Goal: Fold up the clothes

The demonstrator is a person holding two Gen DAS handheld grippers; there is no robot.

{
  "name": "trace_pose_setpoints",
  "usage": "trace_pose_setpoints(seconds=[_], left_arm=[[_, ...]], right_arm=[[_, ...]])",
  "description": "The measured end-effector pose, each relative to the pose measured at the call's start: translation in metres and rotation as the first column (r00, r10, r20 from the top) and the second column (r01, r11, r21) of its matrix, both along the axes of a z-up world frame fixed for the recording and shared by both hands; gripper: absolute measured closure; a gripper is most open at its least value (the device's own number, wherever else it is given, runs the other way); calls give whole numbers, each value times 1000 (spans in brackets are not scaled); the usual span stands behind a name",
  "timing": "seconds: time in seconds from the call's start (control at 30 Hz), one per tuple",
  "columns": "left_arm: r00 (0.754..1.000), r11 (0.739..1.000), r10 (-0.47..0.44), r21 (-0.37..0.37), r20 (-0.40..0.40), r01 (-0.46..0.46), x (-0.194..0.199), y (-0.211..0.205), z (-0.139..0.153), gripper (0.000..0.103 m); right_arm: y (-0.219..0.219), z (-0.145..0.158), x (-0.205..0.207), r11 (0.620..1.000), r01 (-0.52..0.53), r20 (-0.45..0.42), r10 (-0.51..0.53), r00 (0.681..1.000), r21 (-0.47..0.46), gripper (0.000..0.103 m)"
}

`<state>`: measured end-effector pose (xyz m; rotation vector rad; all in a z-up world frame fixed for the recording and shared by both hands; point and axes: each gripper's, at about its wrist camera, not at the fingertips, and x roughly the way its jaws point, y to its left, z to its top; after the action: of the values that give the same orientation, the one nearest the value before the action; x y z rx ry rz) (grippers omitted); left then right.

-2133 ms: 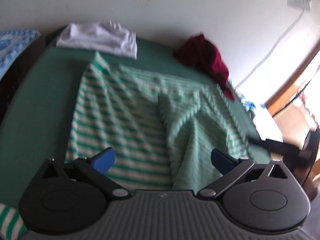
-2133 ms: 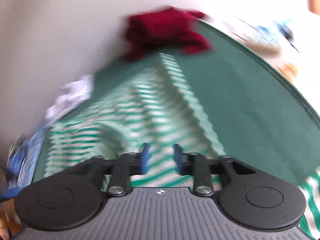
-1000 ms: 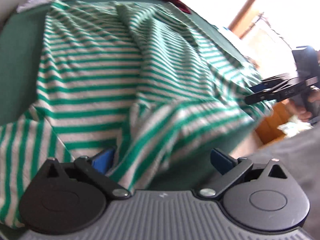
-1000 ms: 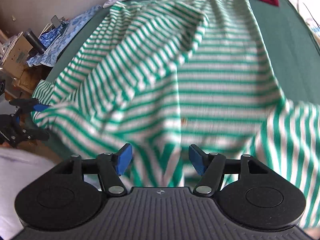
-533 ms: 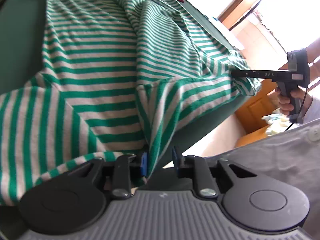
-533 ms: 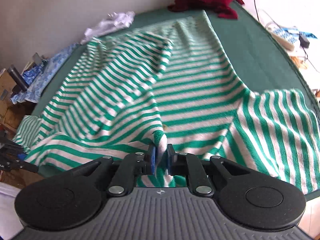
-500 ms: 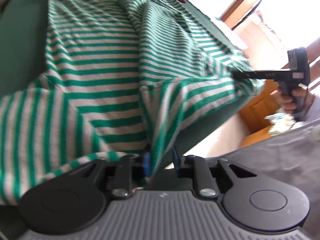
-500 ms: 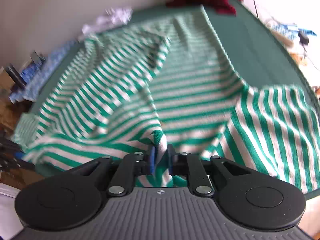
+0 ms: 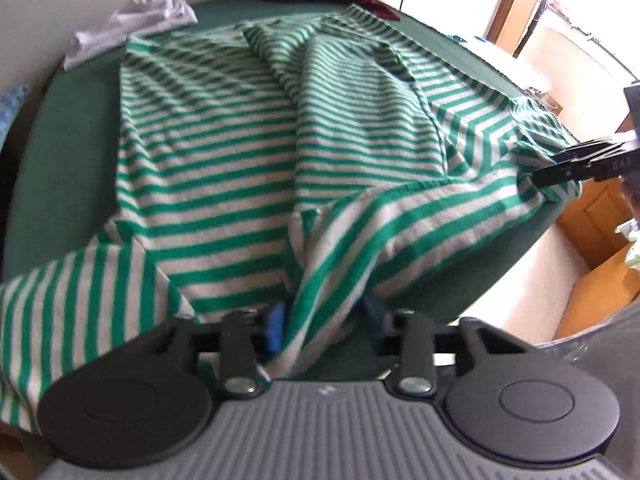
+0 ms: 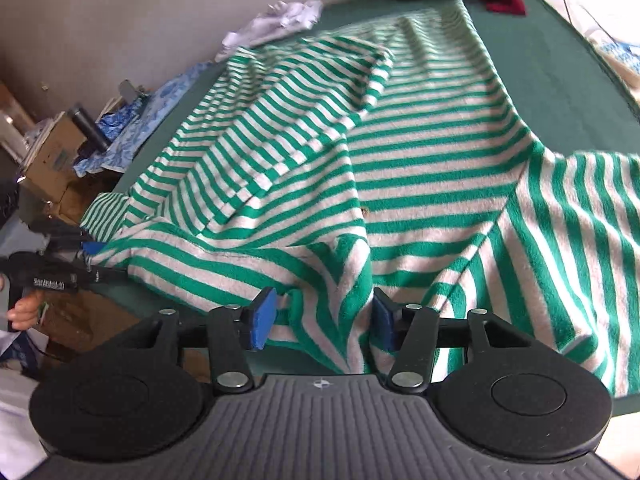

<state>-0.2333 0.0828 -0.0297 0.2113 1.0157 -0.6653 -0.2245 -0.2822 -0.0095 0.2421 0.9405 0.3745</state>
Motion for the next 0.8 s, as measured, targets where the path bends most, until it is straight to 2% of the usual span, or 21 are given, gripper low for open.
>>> trace_pose_setpoints(seconds=[0.03,0.07,0.1,0.17,0.23,0.3,0.4,0.43,0.47,0.5,0.53,0.57,0.63,0.73,0.8], left_arm=[[1000,1000,1,14,-1,-1,-2,-1,-1,98],[1000,999,-6,36,4,6,-7,-2,-2,98],[1000,998,-17,63,13,16,-12,-4,-2,99],[999,993,-39,115,31,35,-23,-8,-4,100],[998,987,-51,157,42,44,-32,-12,-6,100],[998,982,-41,187,44,32,-31,-15,-15,100],[998,976,-33,218,61,19,-30,-19,-23,98],[997,972,-31,234,70,14,-31,-21,-23,93],[996,968,-30,249,80,9,-31,-23,-22,89],[994,965,-36,262,101,8,-34,-24,-18,79],[992,962,-40,274,118,6,-37,-25,-12,73],[991,959,-37,284,126,0,-38,-28,-6,70],[988,960,-31,278,154,-13,-41,-33,11,55],[973,970,-27,239,228,-29,-44,-32,44,51],[966,987,-17,157,258,-24,-37,-44,54,51]], right_arm=[[1,-1,-1,1000,-14,8,14,1000,1,62],[0,-1,-2,1000,-30,13,30,999,6,86],[-4,1,0,998,-51,6,51,999,25,92],[-11,7,4,994,-94,-1,95,996,62,98],[-20,17,2,986,-142,32,140,990,88,98],[-23,18,3,986,-157,28,156,987,49,97],[-26,-2,10,988,-153,-66,155,986,24,96],[-30,-1,10,990,-137,-66,139,988,29,94],[-33,1,9,992,-121,-65,123,990,35,83],[-36,3,7,994,-103,-56,105,993,32,76],[-38,12,3,997,-78,-20,78,997,7,61],[-40,20,-2,998,-58,19,59,998,-10,56],[-38,37,-12,998,-62,109,62,992,-4,56],[-27,49,-17,993,-95,194,81,978,65,56],[-9,44,-13,985,-123,195,98,976,119,57]])
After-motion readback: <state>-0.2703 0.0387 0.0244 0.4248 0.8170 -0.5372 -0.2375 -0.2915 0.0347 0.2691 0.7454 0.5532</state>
